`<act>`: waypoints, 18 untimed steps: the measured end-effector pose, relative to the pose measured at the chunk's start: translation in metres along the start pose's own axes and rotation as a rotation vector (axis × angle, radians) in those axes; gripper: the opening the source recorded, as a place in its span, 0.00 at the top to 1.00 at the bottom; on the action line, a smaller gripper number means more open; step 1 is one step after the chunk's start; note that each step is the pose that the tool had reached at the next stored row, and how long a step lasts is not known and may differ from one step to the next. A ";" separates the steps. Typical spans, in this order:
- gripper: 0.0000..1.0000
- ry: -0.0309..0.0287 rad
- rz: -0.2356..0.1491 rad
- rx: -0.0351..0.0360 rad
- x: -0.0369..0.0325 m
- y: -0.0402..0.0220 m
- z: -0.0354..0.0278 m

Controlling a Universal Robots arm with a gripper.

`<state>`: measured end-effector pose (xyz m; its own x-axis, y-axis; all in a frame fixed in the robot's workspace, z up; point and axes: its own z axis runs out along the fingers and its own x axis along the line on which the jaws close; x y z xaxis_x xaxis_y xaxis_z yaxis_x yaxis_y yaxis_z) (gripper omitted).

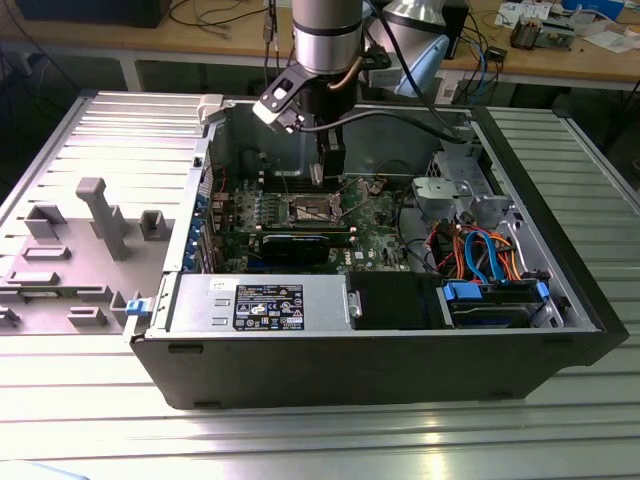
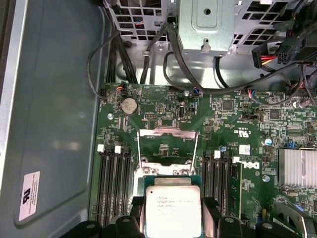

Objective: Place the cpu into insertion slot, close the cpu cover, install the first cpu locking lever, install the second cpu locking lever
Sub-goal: 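Place the cpu into insertion slot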

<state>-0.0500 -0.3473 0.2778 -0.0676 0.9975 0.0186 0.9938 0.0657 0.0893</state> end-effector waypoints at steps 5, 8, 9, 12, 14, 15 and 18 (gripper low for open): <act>0.45 -0.0001 0.000 0.0000 0.0000 -0.0012 0.0015; 0.45 -0.0001 0.000 0.0000 0.0001 -0.0014 0.0019; 0.45 -0.0001 0.000 0.0000 0.0001 -0.0015 0.0020; 0.45 -0.0001 0.000 0.0000 0.0001 -0.0017 0.0023; 0.45 -0.0001 0.000 0.0000 0.0001 -0.0019 0.0026; 0.45 -0.0001 0.000 0.0000 0.0001 -0.0021 0.0030; 0.45 -0.0001 0.000 0.0000 0.0001 -0.0024 0.0036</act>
<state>-0.0521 -0.3473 0.2740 -0.0675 0.9975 0.0185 0.9938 0.0656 0.0893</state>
